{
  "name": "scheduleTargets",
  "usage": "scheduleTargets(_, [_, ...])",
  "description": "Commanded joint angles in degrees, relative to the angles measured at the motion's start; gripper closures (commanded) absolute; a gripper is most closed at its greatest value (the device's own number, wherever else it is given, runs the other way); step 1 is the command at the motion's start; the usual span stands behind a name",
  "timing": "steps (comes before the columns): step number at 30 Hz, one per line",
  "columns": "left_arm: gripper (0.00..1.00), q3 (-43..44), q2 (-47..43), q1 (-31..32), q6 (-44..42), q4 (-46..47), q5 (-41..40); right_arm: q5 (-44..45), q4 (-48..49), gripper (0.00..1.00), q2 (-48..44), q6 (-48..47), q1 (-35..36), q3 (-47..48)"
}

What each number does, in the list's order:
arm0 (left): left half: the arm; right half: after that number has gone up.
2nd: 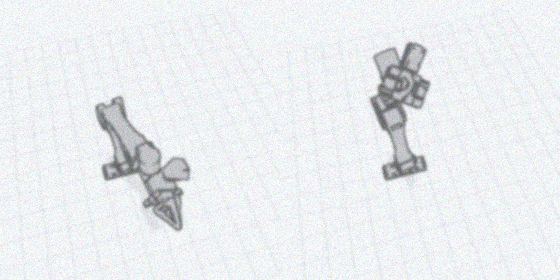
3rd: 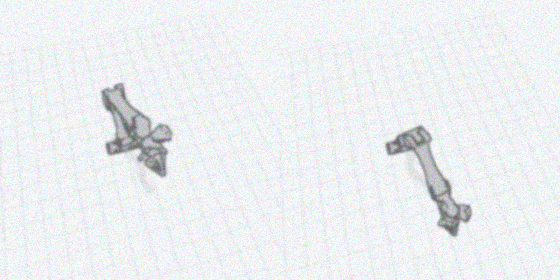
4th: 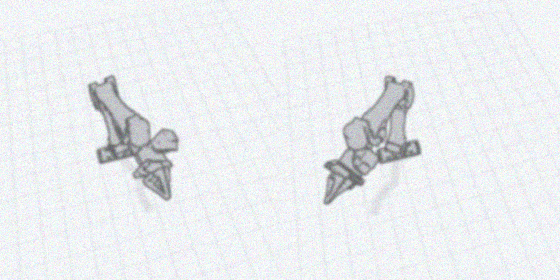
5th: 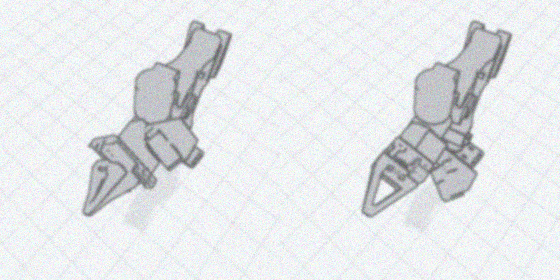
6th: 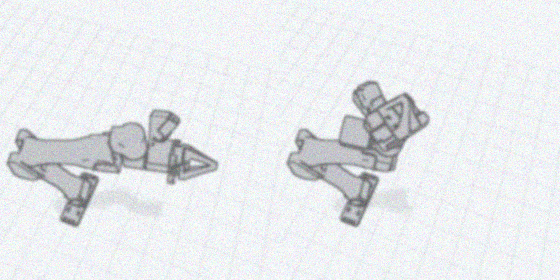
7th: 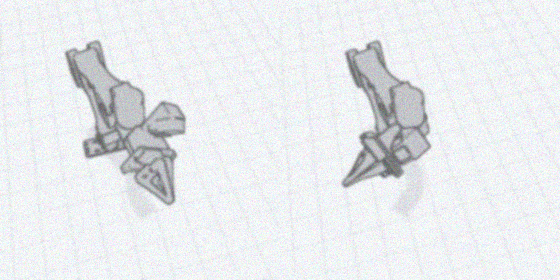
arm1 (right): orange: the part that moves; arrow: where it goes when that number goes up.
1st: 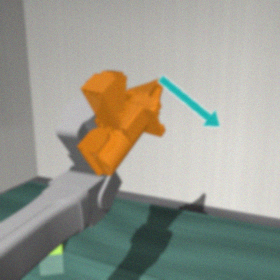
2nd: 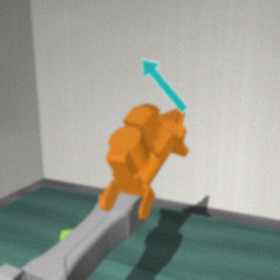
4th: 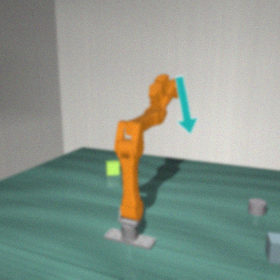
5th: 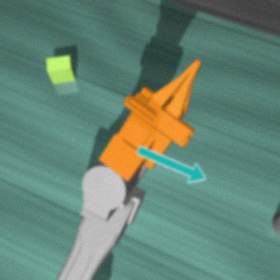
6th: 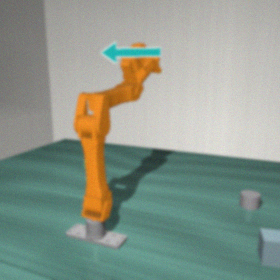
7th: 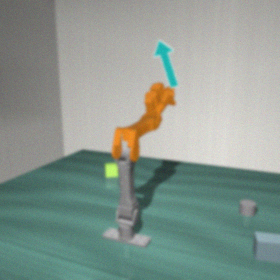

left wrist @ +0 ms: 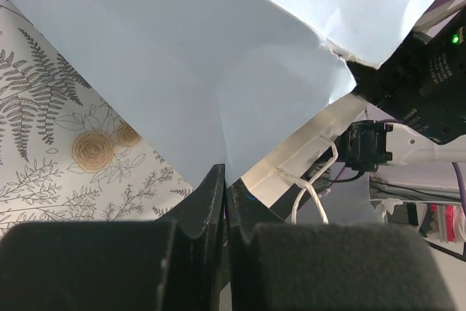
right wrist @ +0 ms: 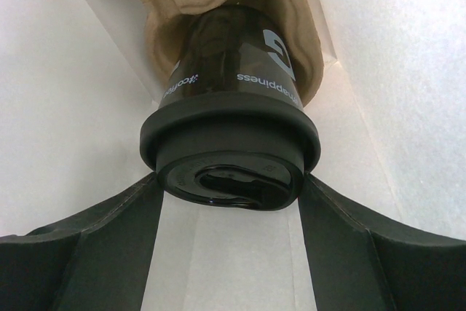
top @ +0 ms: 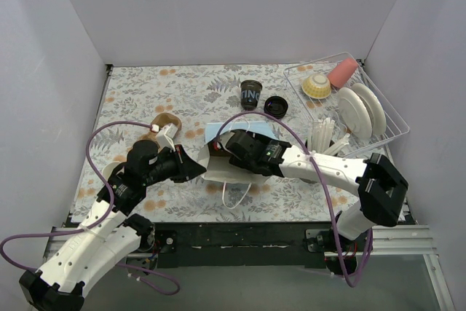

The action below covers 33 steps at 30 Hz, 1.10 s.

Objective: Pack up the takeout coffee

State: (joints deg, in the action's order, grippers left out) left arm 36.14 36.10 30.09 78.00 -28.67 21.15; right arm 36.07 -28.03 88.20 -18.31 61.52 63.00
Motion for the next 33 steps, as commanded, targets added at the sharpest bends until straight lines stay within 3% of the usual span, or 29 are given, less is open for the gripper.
scheduleTargets(1, [1.00,1.4,-0.6,0.0,0.6,-2.6,2.0,3.0,0.8,0.59,3.0,2.0,-2.1,3.4])
scheduleTargets(5, [1.00,2.2,0.2,0.0,0.4,-2.6,2.0,3.6,-1.9,0.61,4.4,2.7,-2.0,6.9])
scheduleTargets(9, [1.00,3.1,0.9,0.0,0.5,-2.5,1.9,4.6,-10.7,0.64,5.7,6.0,-2.0,10.1])
scheduleTargets(15, [1.00,3.3,2.2,0.0,0.4,-2.1,1.3,4.8,-12.0,0.62,6.1,6.1,-2.0,9.8])
scheduleTargets(22, [0.70,5.3,3.5,0.0,1.1,-5.8,-2.8,4.1,-11.5,0.63,7.2,6.9,-2.0,11.3])
scheduleTargets(25, [0.63,5.3,2.9,0.0,1.5,-6.4,-3.7,4.1,-11.2,0.63,6.8,7.0,-2.0,11.0])
scheduleTargets(33, [0.59,5.0,4.9,0.0,0.3,-2.5,-4.4,4.3,-10.9,0.64,6.0,7.3,-2.0,9.8])
